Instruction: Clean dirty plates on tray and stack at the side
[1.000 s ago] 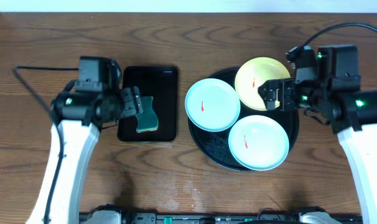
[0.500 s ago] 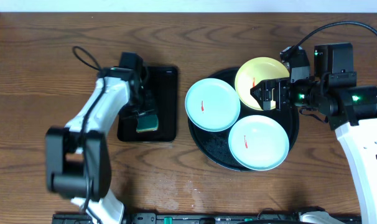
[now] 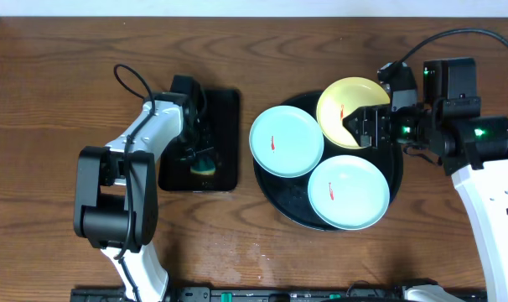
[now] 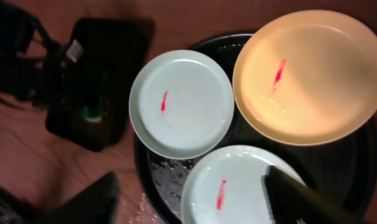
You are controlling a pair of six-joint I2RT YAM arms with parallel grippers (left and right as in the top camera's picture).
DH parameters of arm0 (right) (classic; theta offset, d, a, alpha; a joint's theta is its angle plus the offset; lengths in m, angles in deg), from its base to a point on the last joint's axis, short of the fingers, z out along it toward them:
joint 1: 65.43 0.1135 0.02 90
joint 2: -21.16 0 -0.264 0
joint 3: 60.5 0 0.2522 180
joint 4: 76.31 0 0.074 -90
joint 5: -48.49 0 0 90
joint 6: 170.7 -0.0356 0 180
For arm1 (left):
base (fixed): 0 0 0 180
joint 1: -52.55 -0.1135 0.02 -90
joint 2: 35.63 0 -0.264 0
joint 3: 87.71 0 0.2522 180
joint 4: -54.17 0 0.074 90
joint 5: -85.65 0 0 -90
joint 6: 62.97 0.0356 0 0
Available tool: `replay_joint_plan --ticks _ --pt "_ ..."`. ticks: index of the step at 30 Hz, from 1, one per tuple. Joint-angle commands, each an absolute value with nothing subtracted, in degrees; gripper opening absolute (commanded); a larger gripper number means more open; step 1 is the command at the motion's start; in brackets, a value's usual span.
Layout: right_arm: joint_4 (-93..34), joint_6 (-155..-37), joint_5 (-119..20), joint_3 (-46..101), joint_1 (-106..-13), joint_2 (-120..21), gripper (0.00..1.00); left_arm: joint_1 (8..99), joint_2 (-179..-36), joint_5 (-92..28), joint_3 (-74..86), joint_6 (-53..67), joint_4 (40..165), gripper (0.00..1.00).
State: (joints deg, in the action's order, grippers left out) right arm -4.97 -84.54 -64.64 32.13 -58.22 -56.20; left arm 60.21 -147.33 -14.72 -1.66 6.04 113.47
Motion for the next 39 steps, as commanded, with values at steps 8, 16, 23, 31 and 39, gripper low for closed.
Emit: replay_joint_plan --ticks 8,16,23,31,39 --pt "-5.9 -88.7 -57.6 32.6 -53.5 -69.9 0.49 60.0 -134.6 -12.9 2.0 7.0 119.5 0.08" --pt "-10.7 -92.9 -57.6 32.6 -51.4 -85.9 0.36 61.0 -123.6 -12.9 2.0 7.3 120.2 0.08" --pt "-16.9 -94.2 -58.3 32.6 -50.6 -94.6 0.31 66.2 -122.7 -12.9 2.0 7.3 119.0 0.07" --pt "-20.2 -96.7 -56.4 32.6 -49.2 -97.2 0.07 72.5 -122.8 -12.9 2.0 7.2 110.1 0.08" --pt "-19.7 -99.9 -53.1 32.6 -49.0 -97.2 0.01 80.8 -129.3 -13.1 2.0 3.1 101.5 0.08"
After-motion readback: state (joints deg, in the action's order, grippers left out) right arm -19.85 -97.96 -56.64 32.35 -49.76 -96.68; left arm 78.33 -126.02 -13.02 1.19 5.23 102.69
